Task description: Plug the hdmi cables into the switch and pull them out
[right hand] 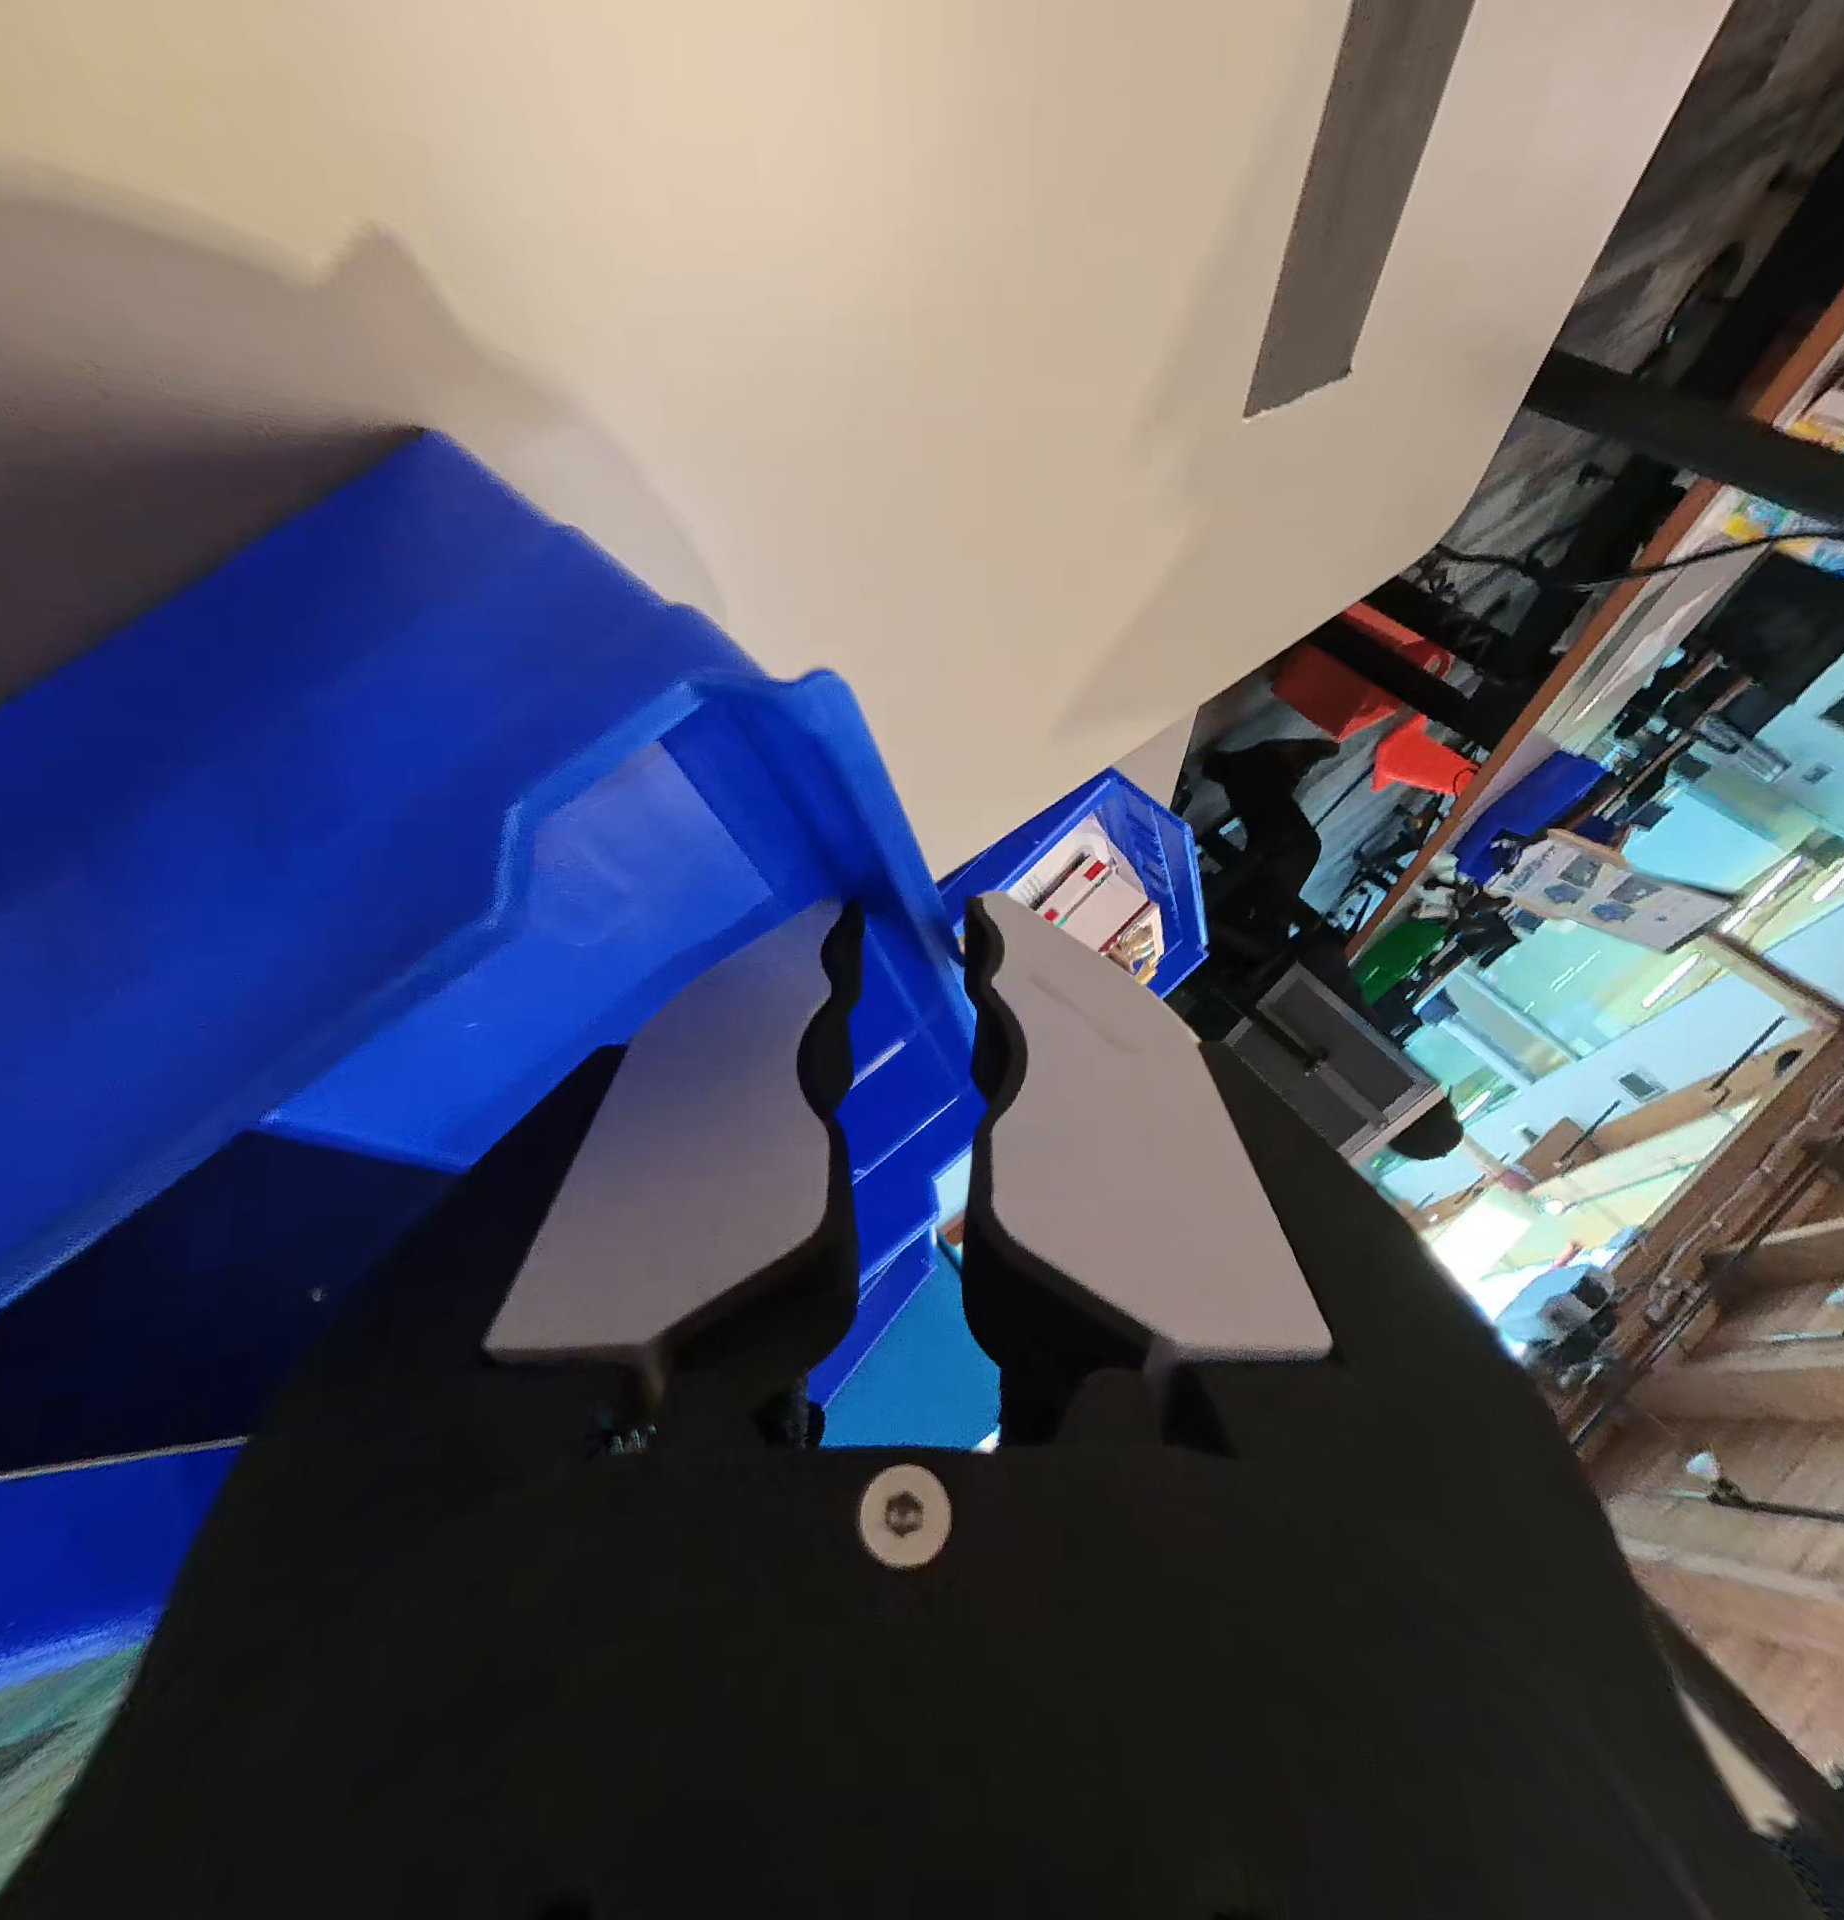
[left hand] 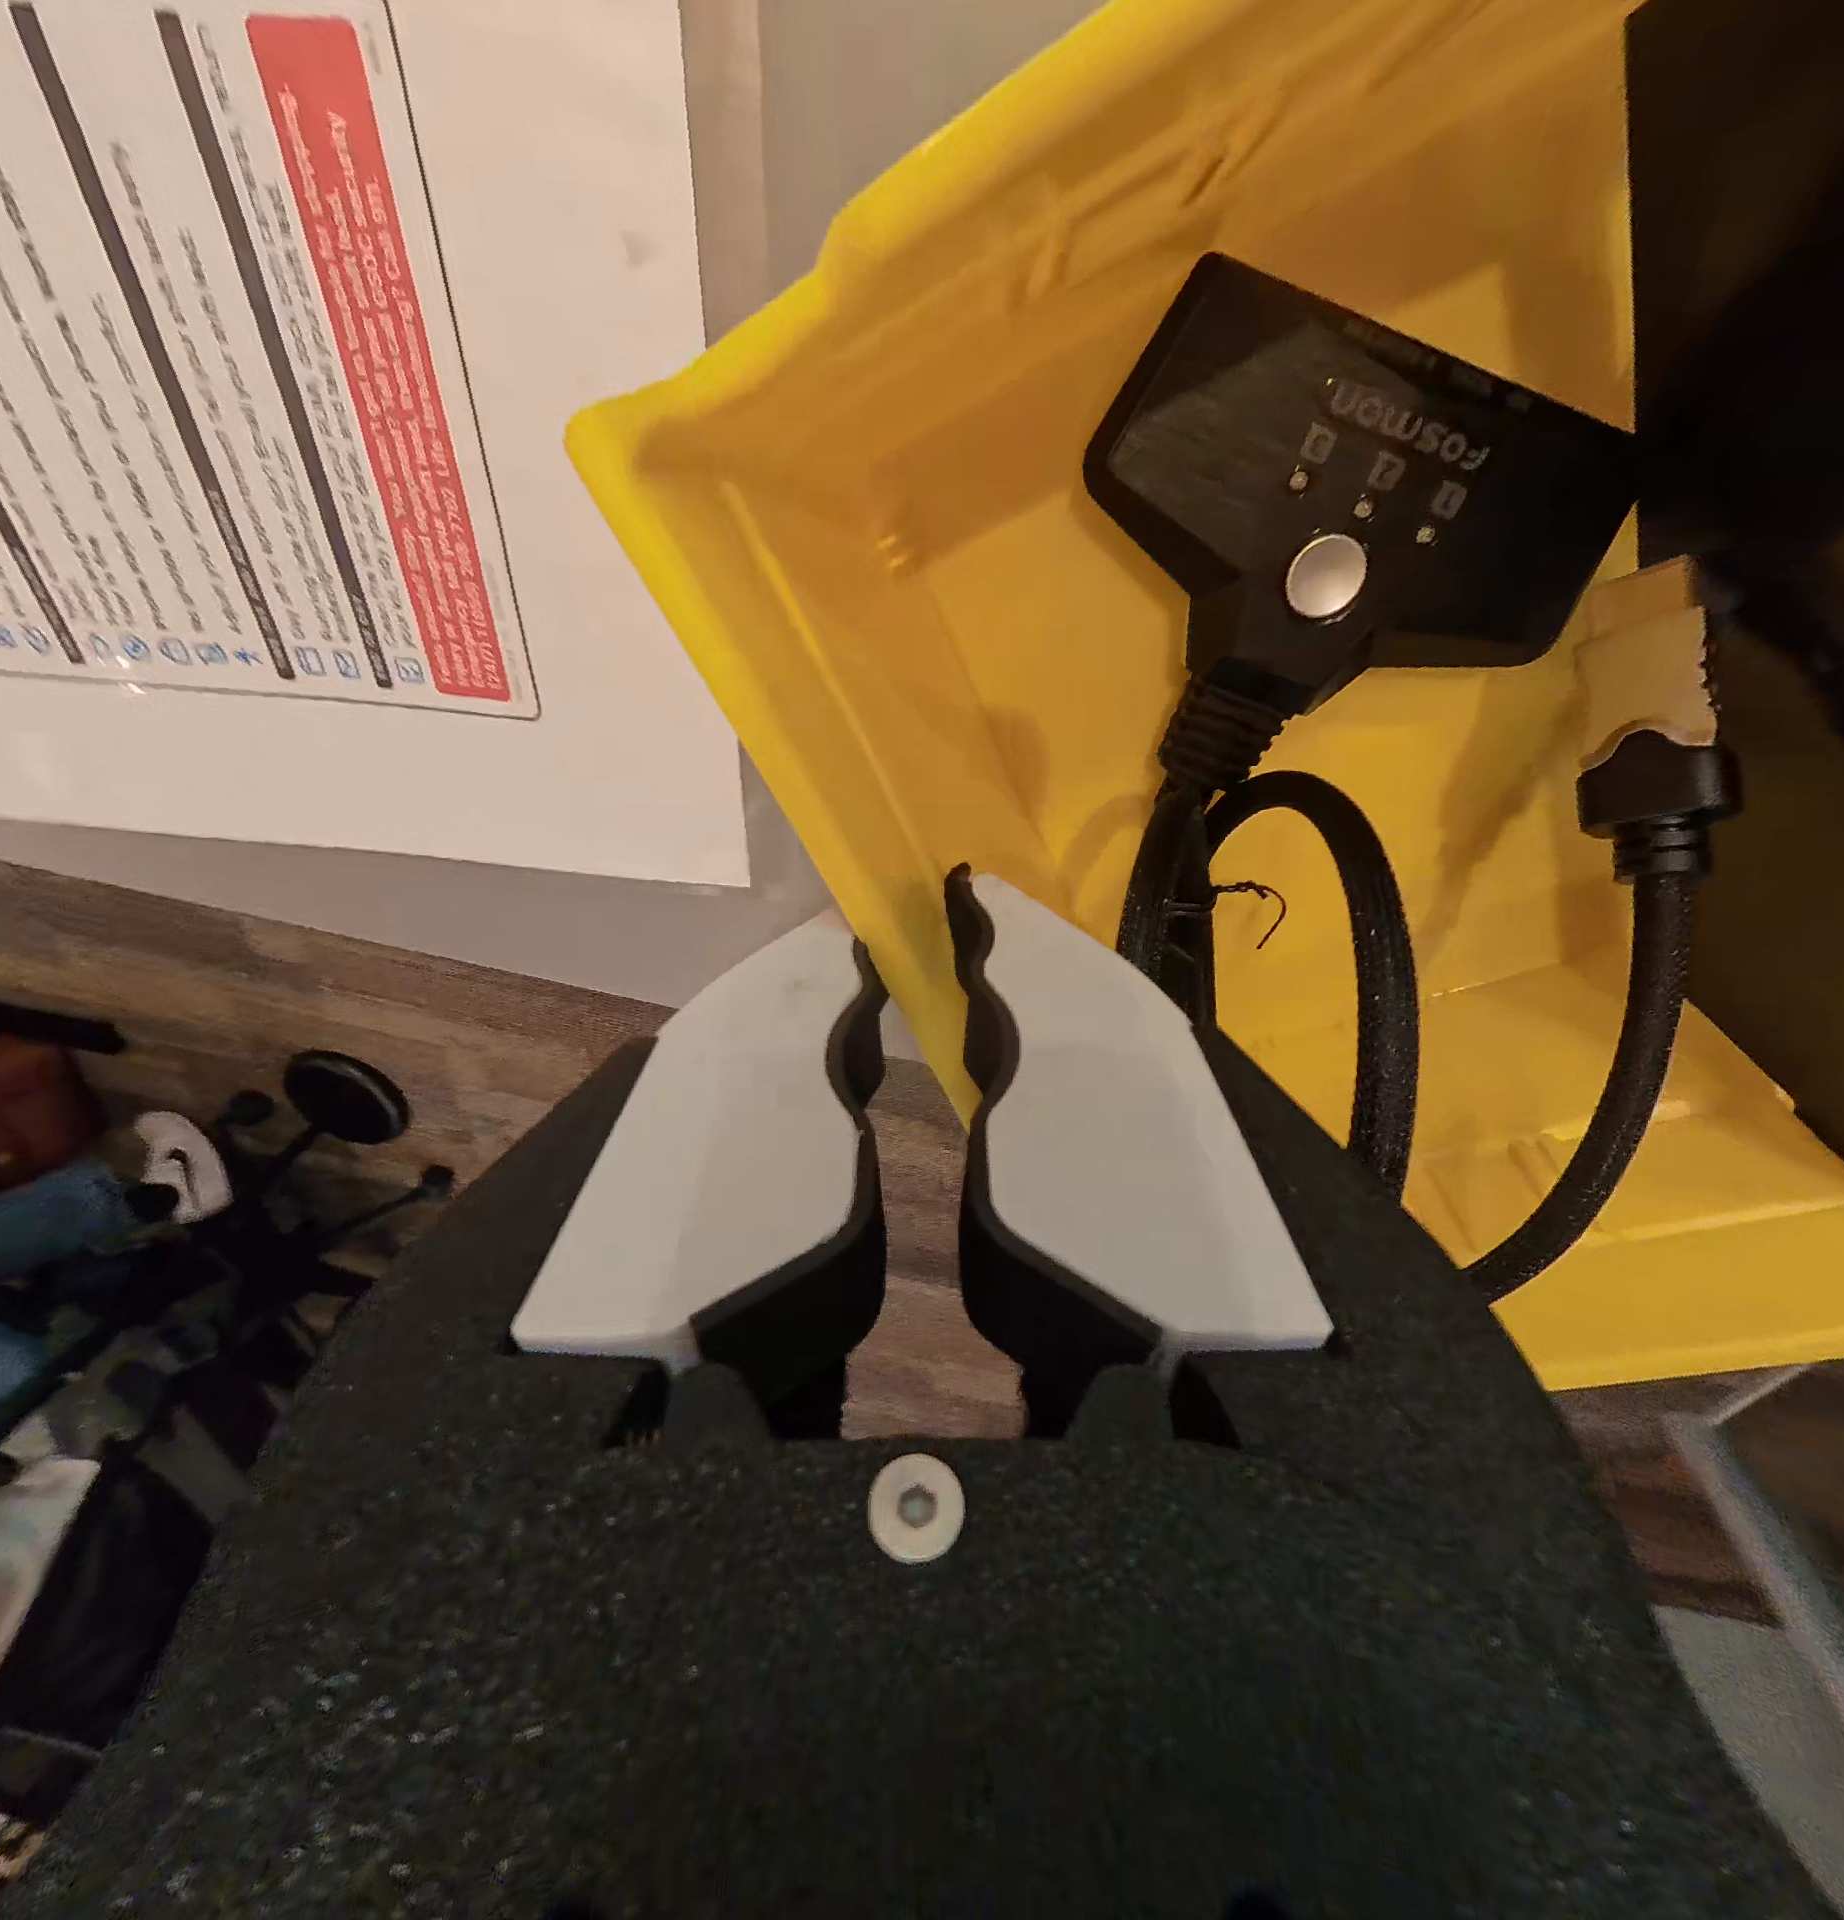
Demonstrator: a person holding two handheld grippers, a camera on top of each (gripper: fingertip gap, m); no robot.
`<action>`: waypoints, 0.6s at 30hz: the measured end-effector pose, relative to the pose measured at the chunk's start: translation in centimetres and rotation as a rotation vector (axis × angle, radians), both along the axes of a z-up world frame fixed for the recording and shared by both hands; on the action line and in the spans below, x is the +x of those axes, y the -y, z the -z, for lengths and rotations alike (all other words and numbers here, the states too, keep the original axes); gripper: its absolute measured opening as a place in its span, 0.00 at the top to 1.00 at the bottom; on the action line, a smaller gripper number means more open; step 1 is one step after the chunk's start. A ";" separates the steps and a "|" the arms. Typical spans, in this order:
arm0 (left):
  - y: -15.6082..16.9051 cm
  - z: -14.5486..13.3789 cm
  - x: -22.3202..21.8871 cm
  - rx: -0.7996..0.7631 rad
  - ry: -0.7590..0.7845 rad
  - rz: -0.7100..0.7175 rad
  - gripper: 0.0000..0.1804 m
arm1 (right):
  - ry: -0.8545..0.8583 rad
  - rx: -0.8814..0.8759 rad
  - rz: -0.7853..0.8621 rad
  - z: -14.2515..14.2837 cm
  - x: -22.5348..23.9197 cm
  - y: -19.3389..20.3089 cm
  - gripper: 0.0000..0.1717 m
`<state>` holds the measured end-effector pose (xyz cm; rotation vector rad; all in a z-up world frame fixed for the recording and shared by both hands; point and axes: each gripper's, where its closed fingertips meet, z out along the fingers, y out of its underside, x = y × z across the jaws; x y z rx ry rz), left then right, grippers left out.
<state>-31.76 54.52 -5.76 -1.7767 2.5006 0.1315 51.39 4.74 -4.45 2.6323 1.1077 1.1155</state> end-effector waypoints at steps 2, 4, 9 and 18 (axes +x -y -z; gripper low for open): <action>-0.3 0.0 0.2 0.017 -0.012 0.058 0.93 | -0.008 0.025 0.055 0.0 0.7 -0.2 0.89; -0.7 0.0 0.4 0.033 -0.027 0.108 0.93 | -0.012 0.058 0.102 0.0 1.4 -0.6 0.89; -1.6 0.0 0.4 0.093 -0.097 0.210 0.92 | 0.015 0.148 0.233 -0.2 3.7 -1.9 0.89; -1.3 -0.2 2.5 0.205 -0.202 0.444 0.93 | 0.083 0.253 0.349 -0.4 7.0 -3.8 0.89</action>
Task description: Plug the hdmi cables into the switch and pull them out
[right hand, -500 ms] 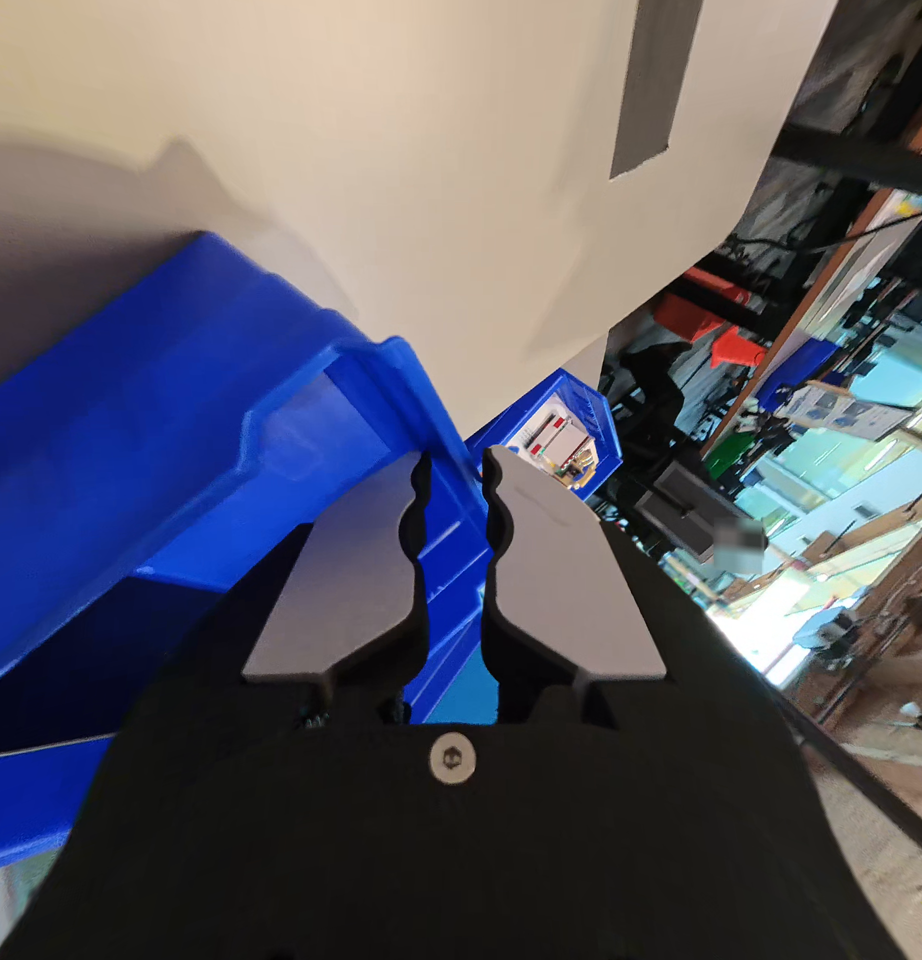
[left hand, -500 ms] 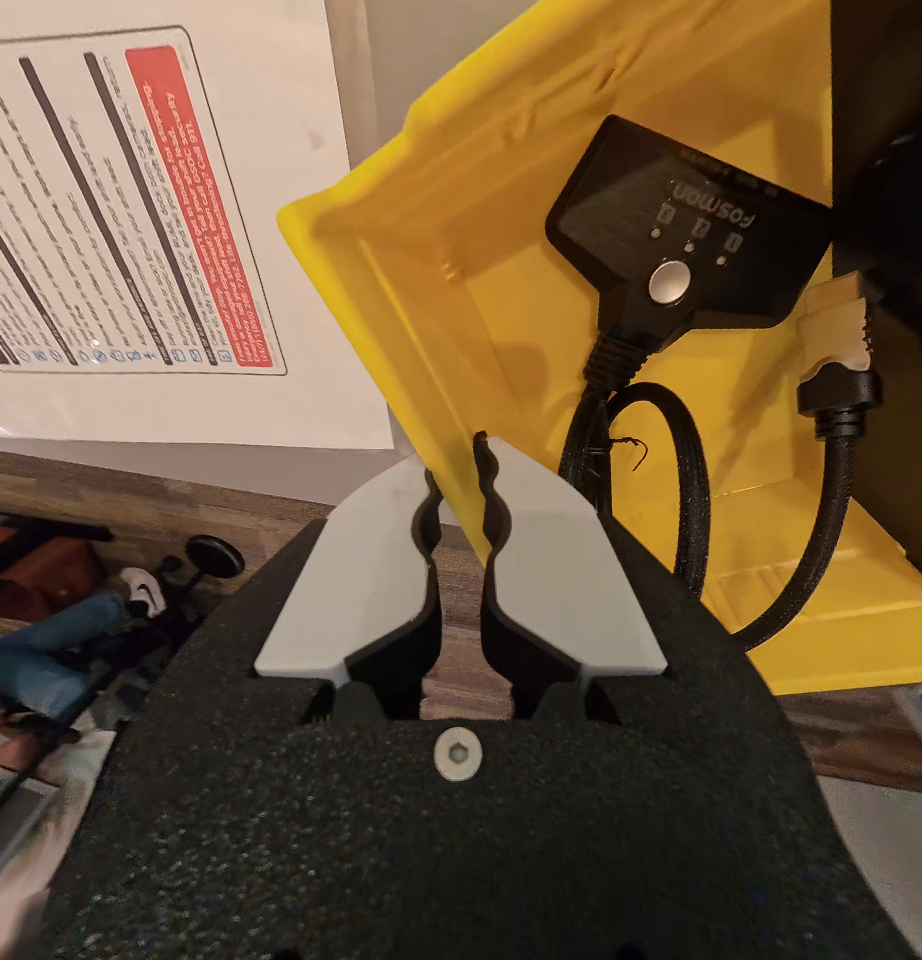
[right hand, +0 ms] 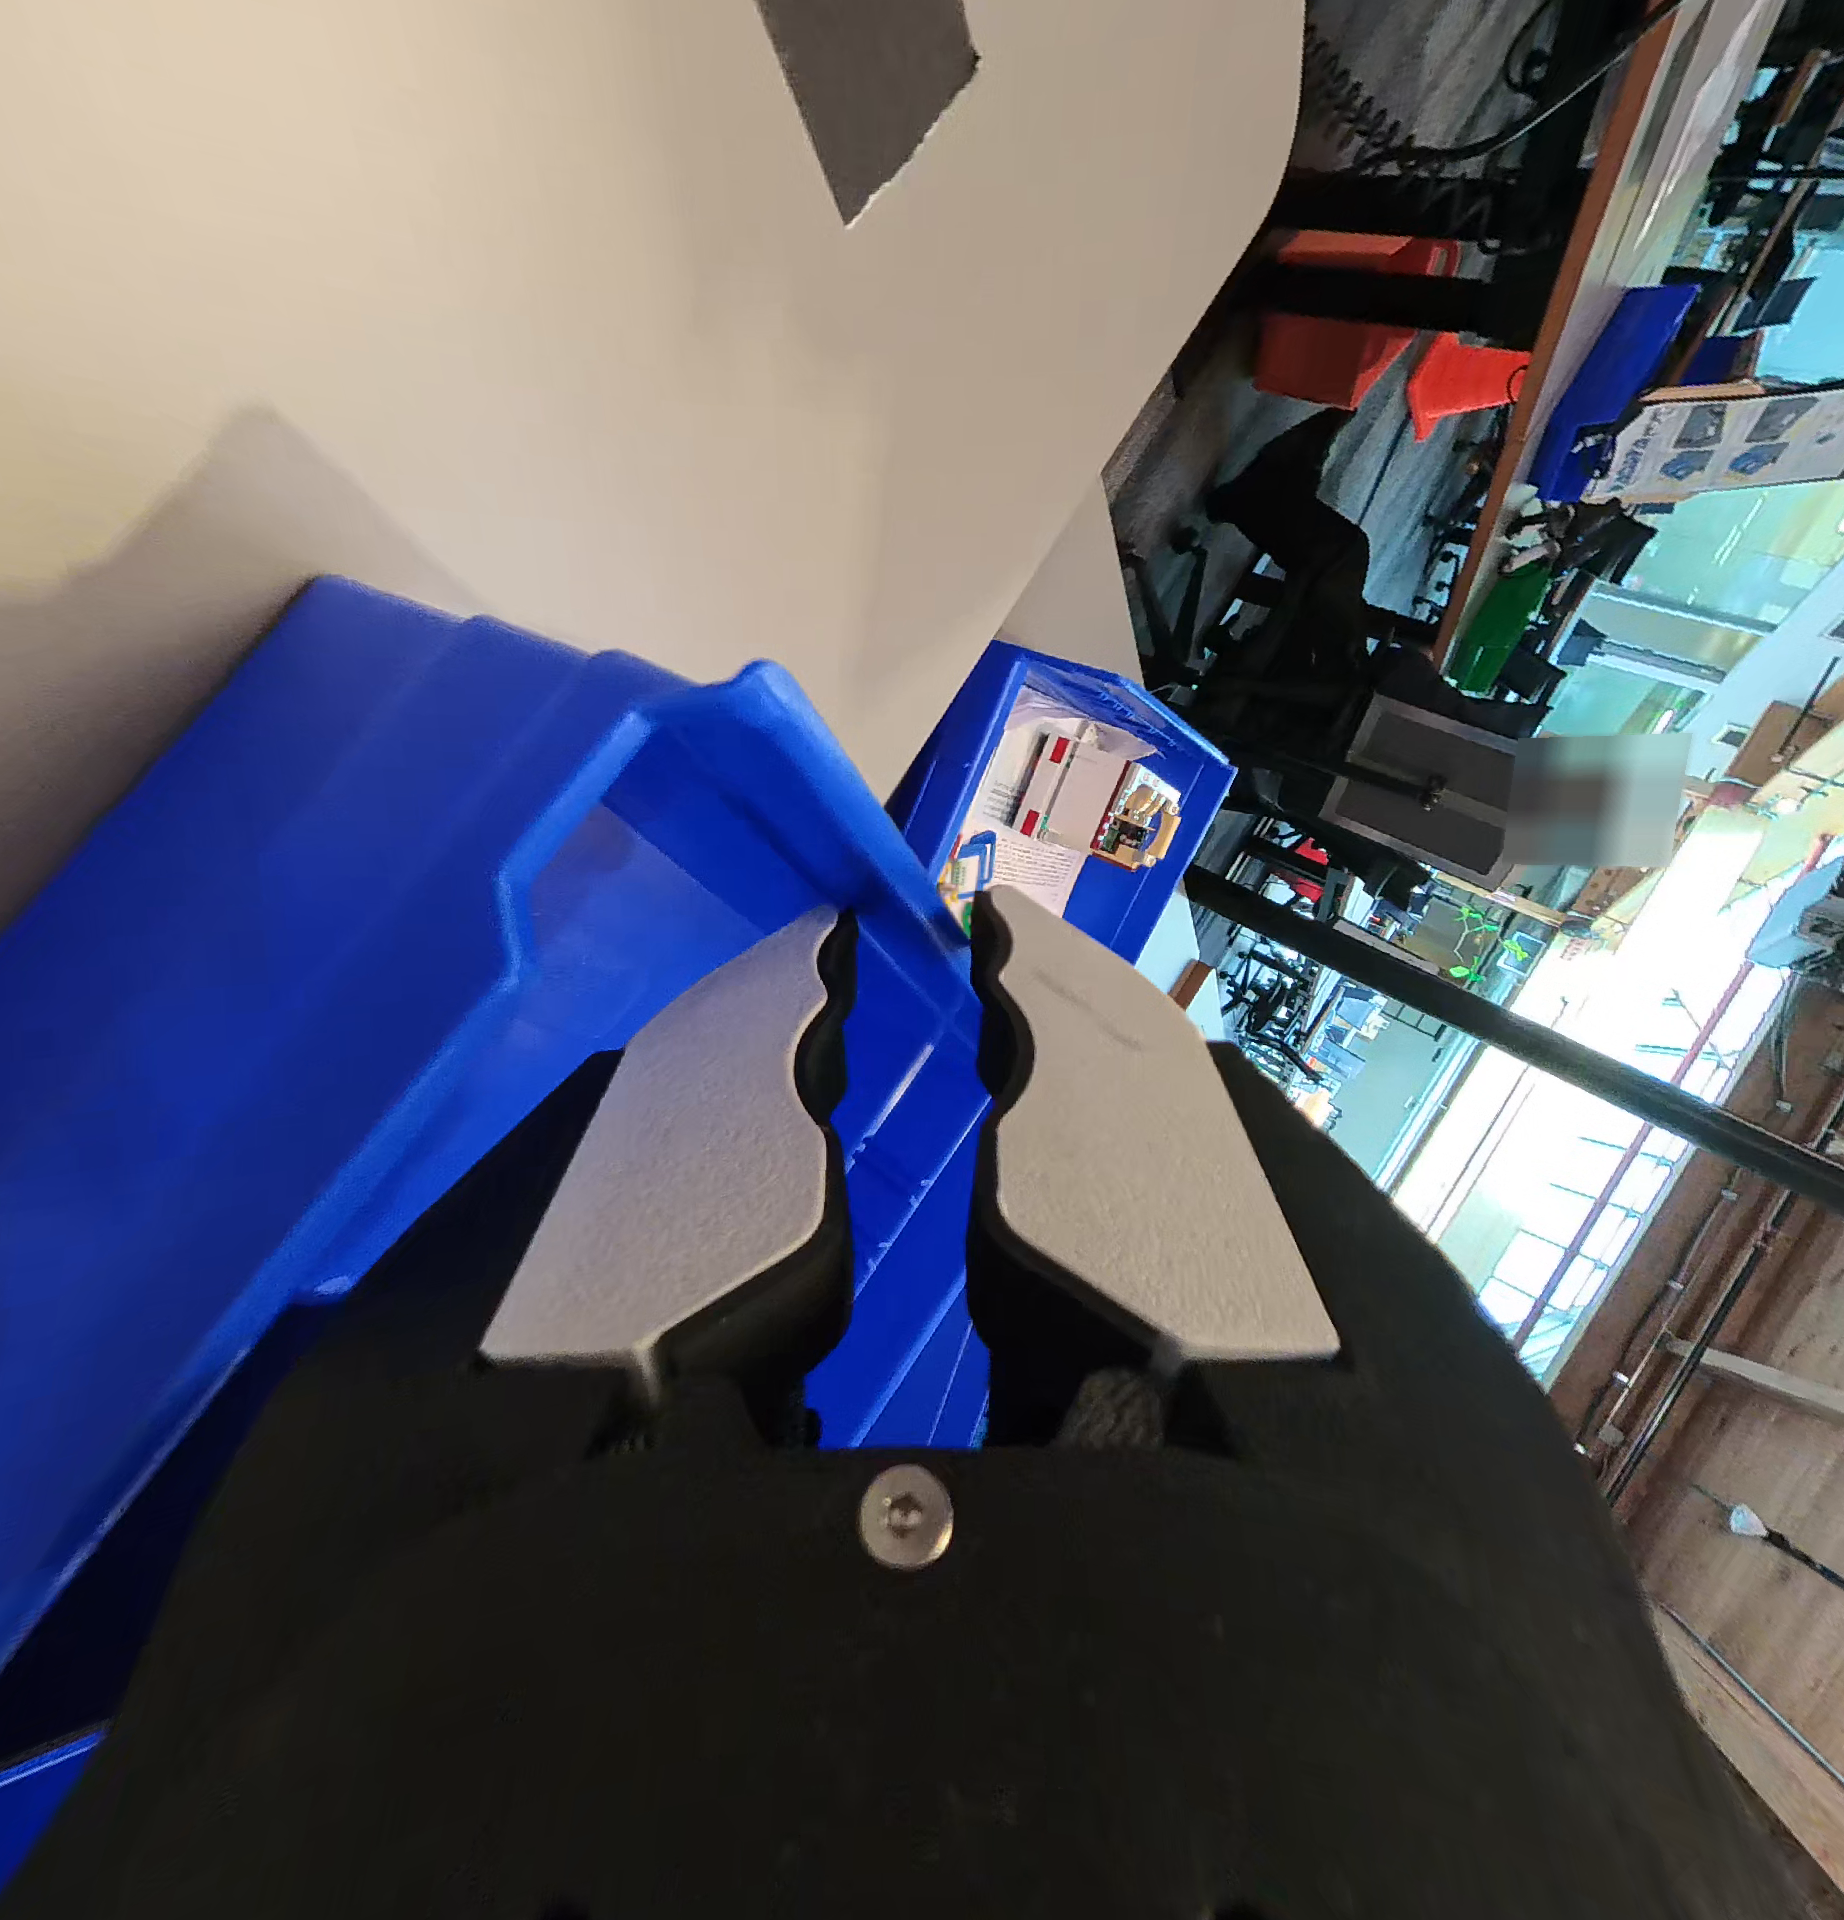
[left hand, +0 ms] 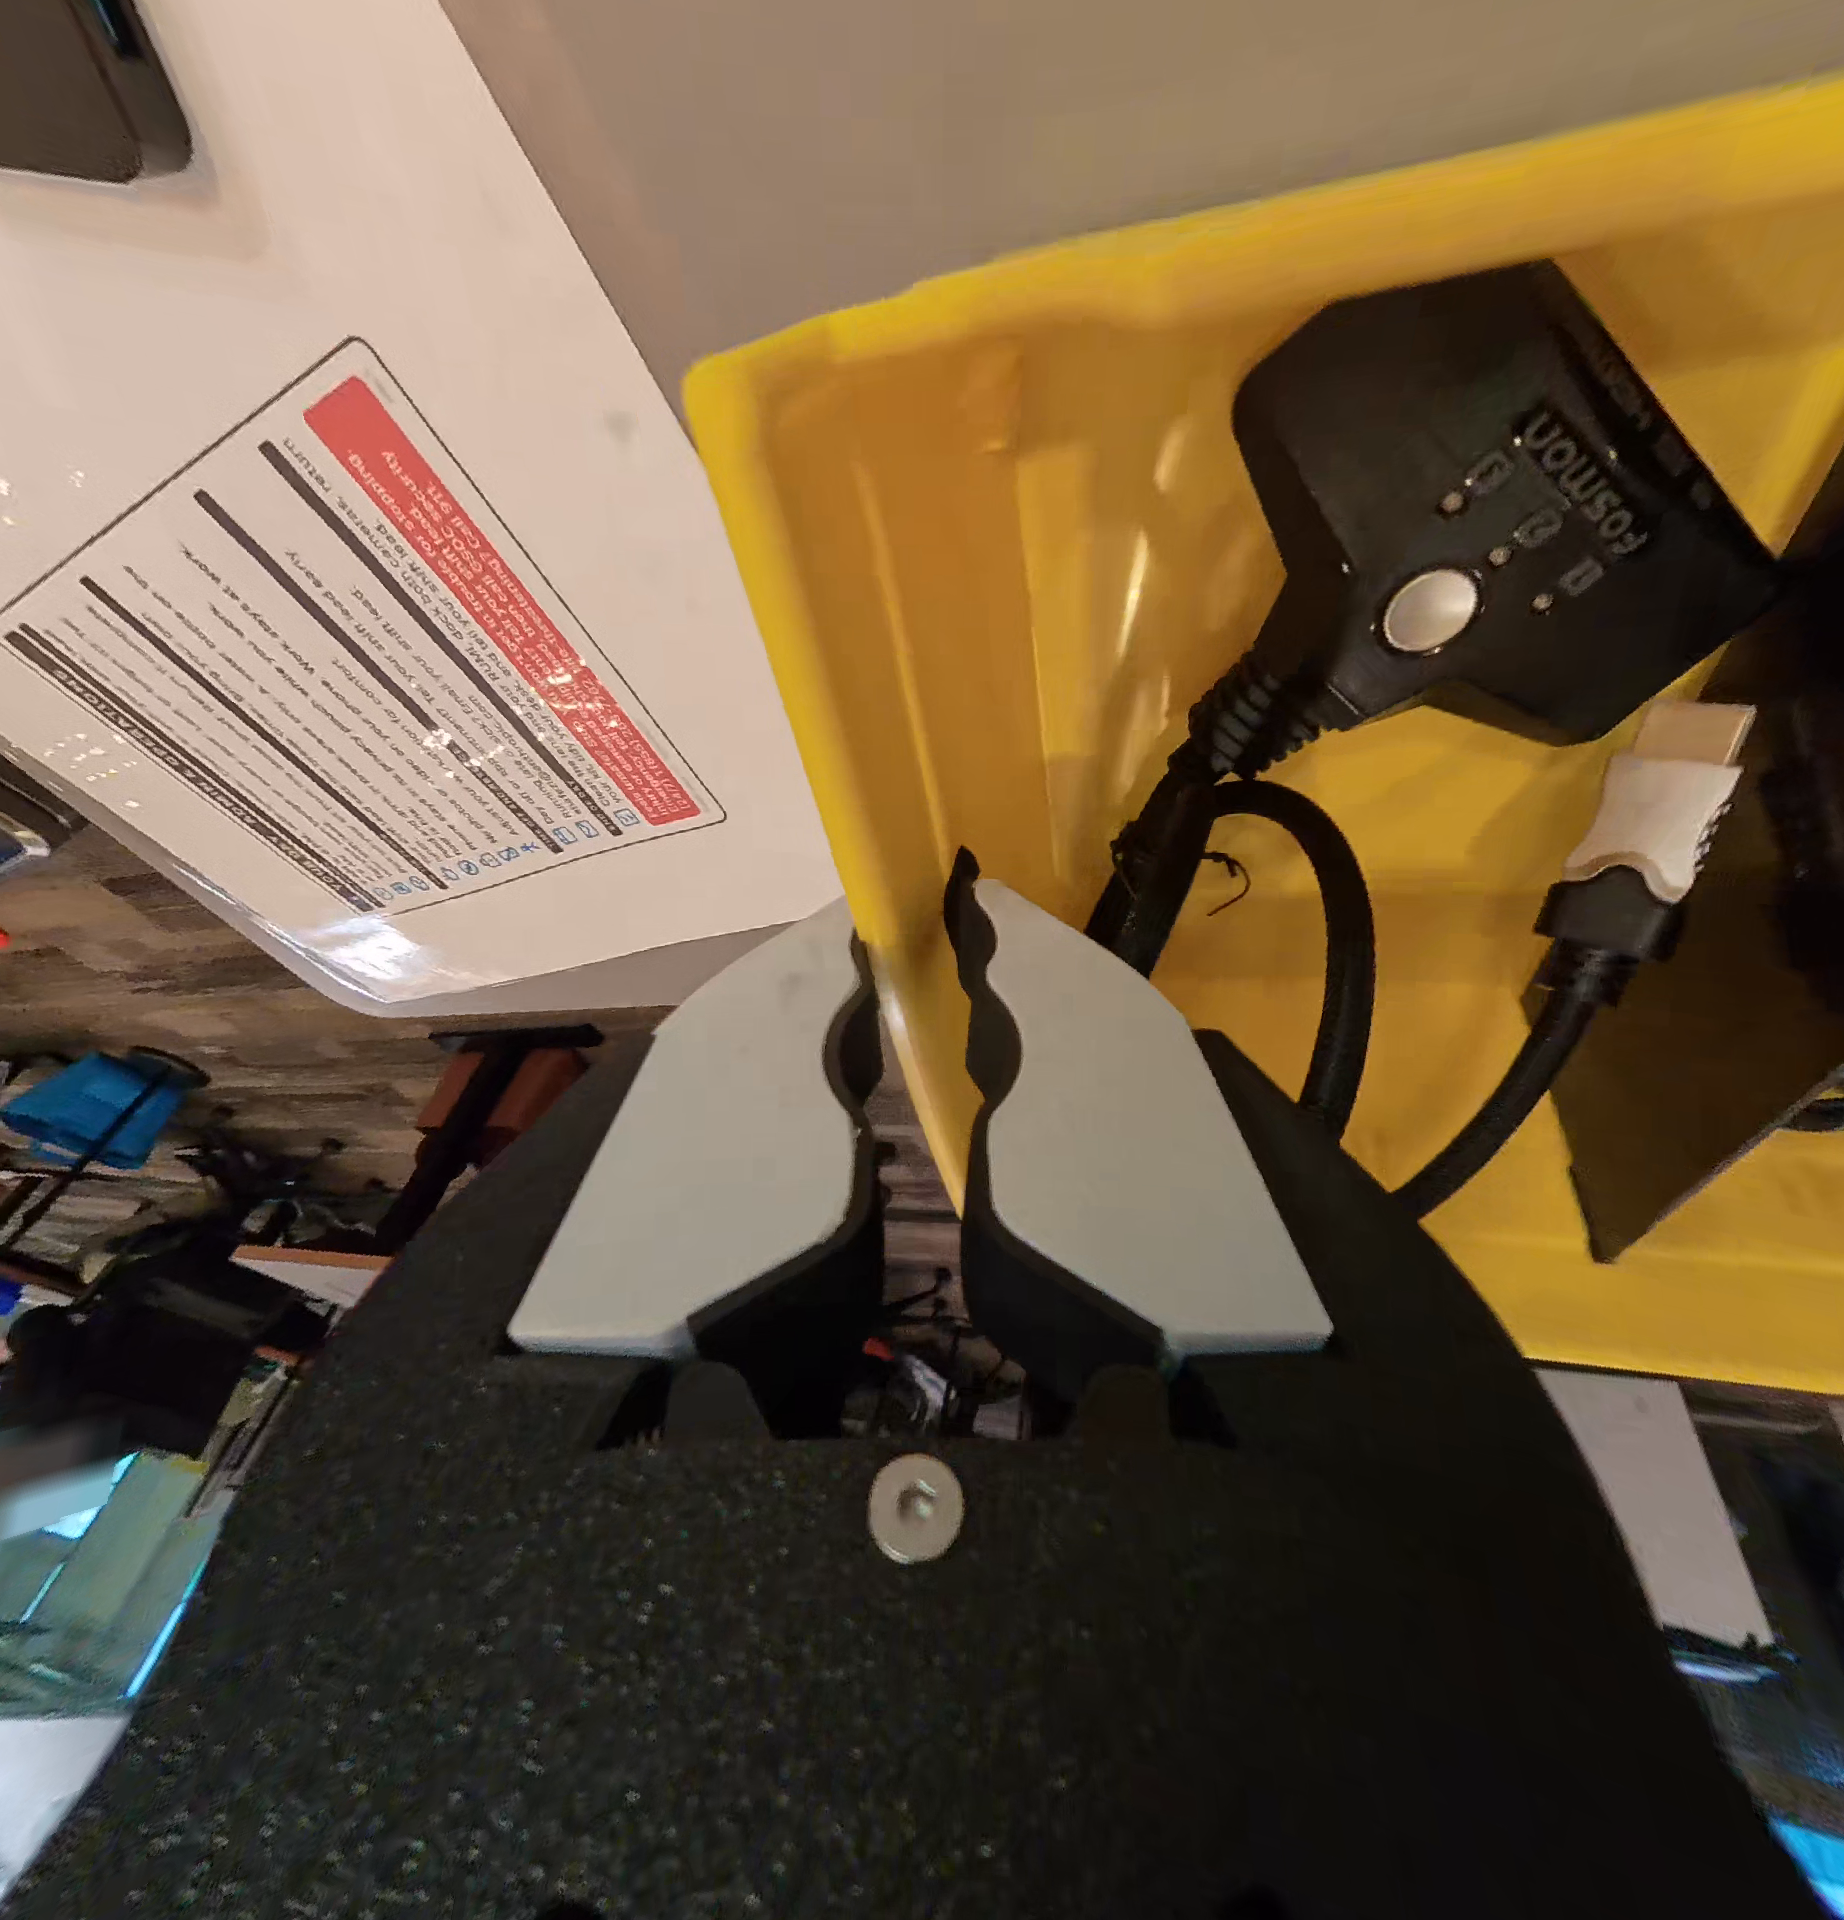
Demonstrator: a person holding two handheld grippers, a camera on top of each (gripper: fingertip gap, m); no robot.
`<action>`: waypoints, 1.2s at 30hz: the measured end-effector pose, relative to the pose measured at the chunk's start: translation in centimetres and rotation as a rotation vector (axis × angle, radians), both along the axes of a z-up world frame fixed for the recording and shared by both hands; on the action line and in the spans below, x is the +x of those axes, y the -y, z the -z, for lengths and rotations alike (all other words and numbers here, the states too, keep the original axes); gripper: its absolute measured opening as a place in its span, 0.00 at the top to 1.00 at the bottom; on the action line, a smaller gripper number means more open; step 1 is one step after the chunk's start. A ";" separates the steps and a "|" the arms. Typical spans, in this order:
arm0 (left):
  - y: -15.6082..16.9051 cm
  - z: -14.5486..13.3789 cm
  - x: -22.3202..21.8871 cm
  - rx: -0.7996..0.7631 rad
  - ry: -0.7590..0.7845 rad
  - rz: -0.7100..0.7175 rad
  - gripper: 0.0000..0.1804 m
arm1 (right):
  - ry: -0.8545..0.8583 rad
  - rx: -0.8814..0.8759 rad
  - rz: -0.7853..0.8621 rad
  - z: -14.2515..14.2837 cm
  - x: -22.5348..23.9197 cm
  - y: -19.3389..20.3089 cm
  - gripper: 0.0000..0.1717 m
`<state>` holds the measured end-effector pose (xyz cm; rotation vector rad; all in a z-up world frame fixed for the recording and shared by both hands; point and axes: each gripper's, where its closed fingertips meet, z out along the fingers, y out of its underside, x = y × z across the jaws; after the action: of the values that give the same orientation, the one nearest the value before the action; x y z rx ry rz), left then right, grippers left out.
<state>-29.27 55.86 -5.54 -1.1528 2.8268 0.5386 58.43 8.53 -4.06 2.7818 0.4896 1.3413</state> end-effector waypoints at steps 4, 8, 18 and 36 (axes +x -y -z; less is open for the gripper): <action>-0.6 0.0 -0.3 0.028 0.006 -0.017 0.93 | 0.007 0.017 0.011 -0.1 0.8 0.0 0.88; -1.5 0.0 -0.9 0.031 0.072 -0.180 0.93 | 0.002 0.026 -0.021 -0.1 0.8 0.0 0.88; -3.1 0.0 -1.9 0.057 0.184 -0.278 0.91 | 0.009 0.024 -0.041 -0.1 1.1 0.7 0.88; -3.4 -0.1 -2.1 0.066 0.225 -0.448 0.91 | -0.120 0.021 -0.089 0.0 -1.1 1.4 0.88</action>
<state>-31.34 59.23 -5.46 -1.7214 2.3485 0.4782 57.32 7.15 -4.07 2.9027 0.6138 1.2067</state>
